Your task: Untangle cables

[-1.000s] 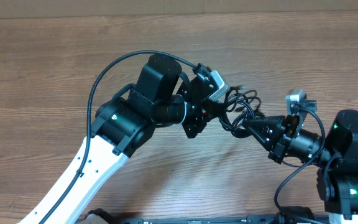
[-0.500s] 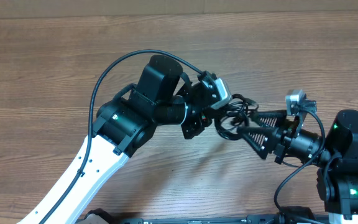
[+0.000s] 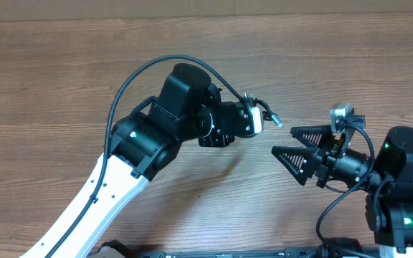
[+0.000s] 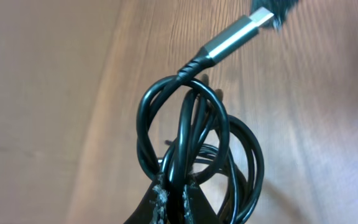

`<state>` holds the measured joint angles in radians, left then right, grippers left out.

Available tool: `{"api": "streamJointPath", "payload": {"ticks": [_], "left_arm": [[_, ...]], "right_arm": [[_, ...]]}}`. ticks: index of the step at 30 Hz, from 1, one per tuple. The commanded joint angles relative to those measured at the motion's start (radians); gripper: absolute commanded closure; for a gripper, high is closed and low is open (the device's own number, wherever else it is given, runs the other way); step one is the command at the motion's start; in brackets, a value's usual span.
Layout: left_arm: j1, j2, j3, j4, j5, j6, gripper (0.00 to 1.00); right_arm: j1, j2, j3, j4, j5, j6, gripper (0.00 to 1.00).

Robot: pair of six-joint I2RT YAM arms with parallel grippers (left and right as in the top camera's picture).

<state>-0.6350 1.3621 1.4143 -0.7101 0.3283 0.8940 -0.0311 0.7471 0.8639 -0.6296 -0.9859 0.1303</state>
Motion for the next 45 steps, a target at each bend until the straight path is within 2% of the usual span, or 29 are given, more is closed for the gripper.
{"api": "streamJointPath", "payload": {"ticks": [1,7,10,14,15,22,24,27,28,36,37,38,39,42,44,45], "left_arm": [[-0.010,0.003,0.010,0.008,-0.014,0.305,0.96],[-0.015,0.003,0.010,0.008,0.111,0.492,0.96],[-0.016,0.003,0.010,0.008,0.214,0.586,0.96],[-0.016,0.003,0.010,0.008,0.299,0.660,0.96],[-0.015,0.003,0.010,0.008,0.325,0.674,0.96],[-0.016,0.003,0.010,0.008,0.404,0.685,0.96],[-0.016,0.003,0.010,0.008,0.404,0.685,0.96],[-0.015,0.003,0.010,0.008,0.396,0.678,0.96],[-0.015,0.003,0.010,0.008,0.394,0.676,0.96],[-0.015,0.003,0.010,0.009,0.364,0.610,0.96],[-0.015,0.003,0.010,0.011,0.360,0.609,0.96],[-0.015,0.003,0.010,0.016,0.356,0.610,0.96],[-0.015,0.003,0.010,0.024,0.347,0.610,0.96],[-0.015,0.003,0.010,0.059,0.314,0.610,0.96],[-0.015,0.003,0.010,0.089,0.313,0.610,0.96],[-0.015,0.003,0.010,0.100,0.320,0.610,0.96]], "right_arm": [[-0.003,-0.003,0.021,0.011,0.008,-0.005,0.11],[-0.003,-0.003,0.021,0.020,0.008,0.000,0.14],[-0.003,-0.003,0.021,0.024,0.008,0.003,0.27],[-0.003,-0.003,0.021,0.024,0.008,0.003,0.39],[-0.003,-0.003,0.021,0.024,0.008,0.003,0.46],[-0.003,-0.003,0.021,0.027,0.008,0.003,0.66],[-0.003,-0.003,0.021,0.027,0.008,0.003,0.74],[-0.003,-0.003,0.021,0.026,0.008,0.003,0.93],[-0.003,-0.003,0.021,0.026,0.008,0.003,0.96],[-0.003,-0.003,0.021,0.023,-0.004,0.003,0.96],[-0.003,-0.003,0.021,0.023,-0.004,0.003,0.92],[-0.003,-0.003,0.021,0.023,-0.004,0.003,0.76],[-0.003,-0.003,0.021,0.024,-0.004,0.004,0.54],[-0.003,-0.003,0.021,0.033,-0.003,0.036,0.46],[-0.003,-0.003,0.021,0.045,-0.004,0.056,0.46],[-0.003,-0.003,0.021,0.047,-0.007,0.057,0.51]]}}
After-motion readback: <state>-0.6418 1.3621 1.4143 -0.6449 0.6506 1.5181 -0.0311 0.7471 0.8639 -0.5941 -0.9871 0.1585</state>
